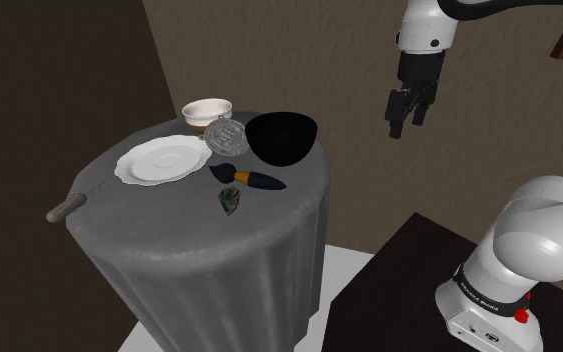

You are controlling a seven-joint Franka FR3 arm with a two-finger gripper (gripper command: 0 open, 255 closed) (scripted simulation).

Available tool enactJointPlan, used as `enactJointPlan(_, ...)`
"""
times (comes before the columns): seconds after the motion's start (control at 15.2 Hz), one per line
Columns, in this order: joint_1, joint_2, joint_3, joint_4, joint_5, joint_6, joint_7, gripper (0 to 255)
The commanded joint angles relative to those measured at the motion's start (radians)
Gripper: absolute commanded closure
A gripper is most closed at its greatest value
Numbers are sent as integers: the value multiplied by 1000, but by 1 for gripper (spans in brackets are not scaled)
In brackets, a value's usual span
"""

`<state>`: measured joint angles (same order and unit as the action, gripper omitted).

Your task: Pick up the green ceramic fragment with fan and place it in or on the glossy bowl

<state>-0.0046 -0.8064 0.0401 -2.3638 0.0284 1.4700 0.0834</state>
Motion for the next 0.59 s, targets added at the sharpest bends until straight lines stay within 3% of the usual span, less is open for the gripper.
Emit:
enactJointPlan(0.0, 0, 0, 0, 0, 0, 0, 0, 0)
enactJointPlan(0.53, 46, 170, 146, 61, 101, 139, 147, 0)
